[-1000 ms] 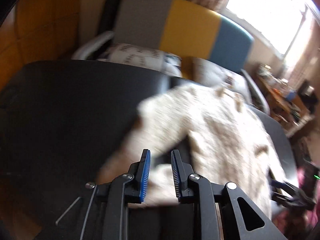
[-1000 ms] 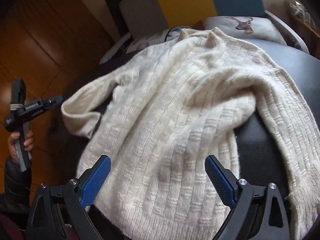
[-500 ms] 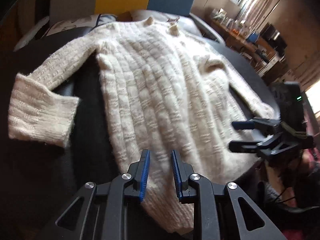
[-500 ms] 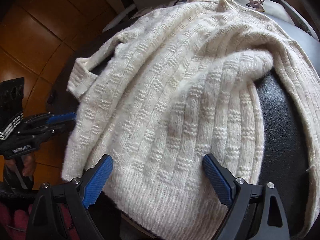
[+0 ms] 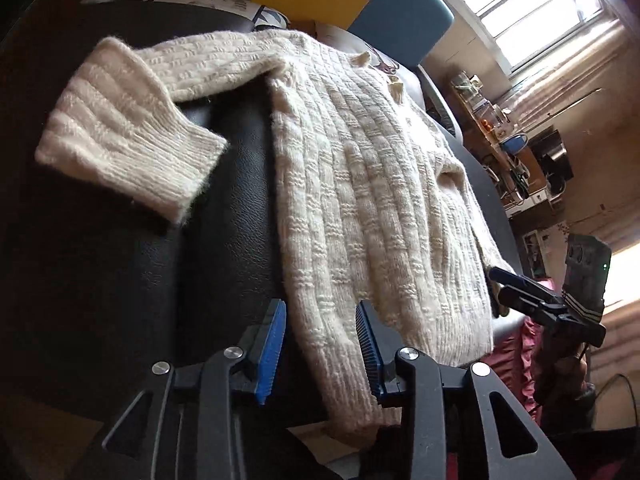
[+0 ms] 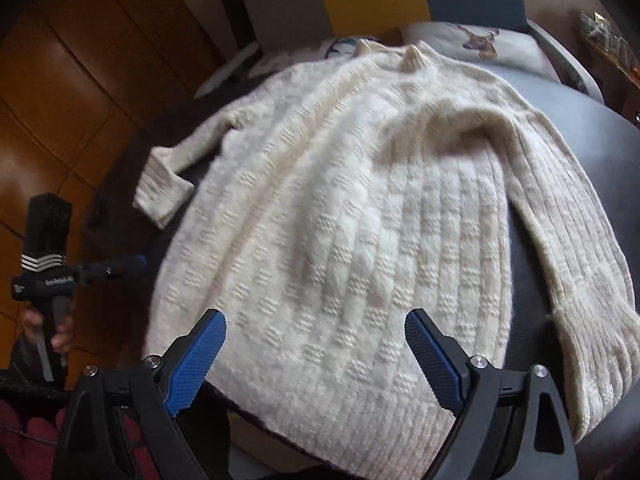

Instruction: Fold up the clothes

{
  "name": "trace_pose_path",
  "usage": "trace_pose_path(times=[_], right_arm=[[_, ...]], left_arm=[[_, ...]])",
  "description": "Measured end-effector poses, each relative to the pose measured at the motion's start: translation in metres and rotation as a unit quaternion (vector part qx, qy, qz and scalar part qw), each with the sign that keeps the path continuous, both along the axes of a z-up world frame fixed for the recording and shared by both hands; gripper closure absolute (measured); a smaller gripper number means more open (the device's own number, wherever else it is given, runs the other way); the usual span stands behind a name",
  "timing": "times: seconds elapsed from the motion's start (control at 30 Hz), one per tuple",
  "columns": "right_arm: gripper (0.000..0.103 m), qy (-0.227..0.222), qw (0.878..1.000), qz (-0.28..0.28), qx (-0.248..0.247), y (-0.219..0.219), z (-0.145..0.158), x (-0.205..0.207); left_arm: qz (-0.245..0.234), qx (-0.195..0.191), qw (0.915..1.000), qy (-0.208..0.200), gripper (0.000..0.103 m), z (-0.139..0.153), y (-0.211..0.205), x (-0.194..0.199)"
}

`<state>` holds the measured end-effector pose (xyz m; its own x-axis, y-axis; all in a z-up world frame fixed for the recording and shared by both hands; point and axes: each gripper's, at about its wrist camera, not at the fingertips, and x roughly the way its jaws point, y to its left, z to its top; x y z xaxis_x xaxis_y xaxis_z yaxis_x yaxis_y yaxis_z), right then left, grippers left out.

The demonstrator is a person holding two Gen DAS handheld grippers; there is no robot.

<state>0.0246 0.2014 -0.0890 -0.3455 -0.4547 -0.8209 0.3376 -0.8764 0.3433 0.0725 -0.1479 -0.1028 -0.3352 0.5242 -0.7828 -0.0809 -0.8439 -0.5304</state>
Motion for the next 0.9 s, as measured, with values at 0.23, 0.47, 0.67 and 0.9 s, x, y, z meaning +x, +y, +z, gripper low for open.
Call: trace_pose_path(times=[0.23,0.47,0.67,0.9], right_arm=[[0.010,-0.003,0.999,-0.004,0.046,-0.038,-0.017,-0.032],[0.009,-0.052,0.988,-0.008,0.143,-0.016,-0.052,-0.017],[0.008,-0.077,0.984,-0.030,0.157,0.007,-0.055,-0.003],[0.008,-0.044,0.993,-0.042,0.105,0.001,-0.039,-0.011]], left_arm=[[0.003,-0.019,0.9998,-0.011,0.102,-0.016,0.030,-0.010],[0.063,-0.076,0.9951,0.001,0.103,-0.006,-0.007,-0.010],[0.045,-0.039,0.9979,-0.026,0.081,-0.011,-0.002,-0.013],[0.007,-0.151,0.9879,0.035,0.098,-0.005,0.048,-0.016]])
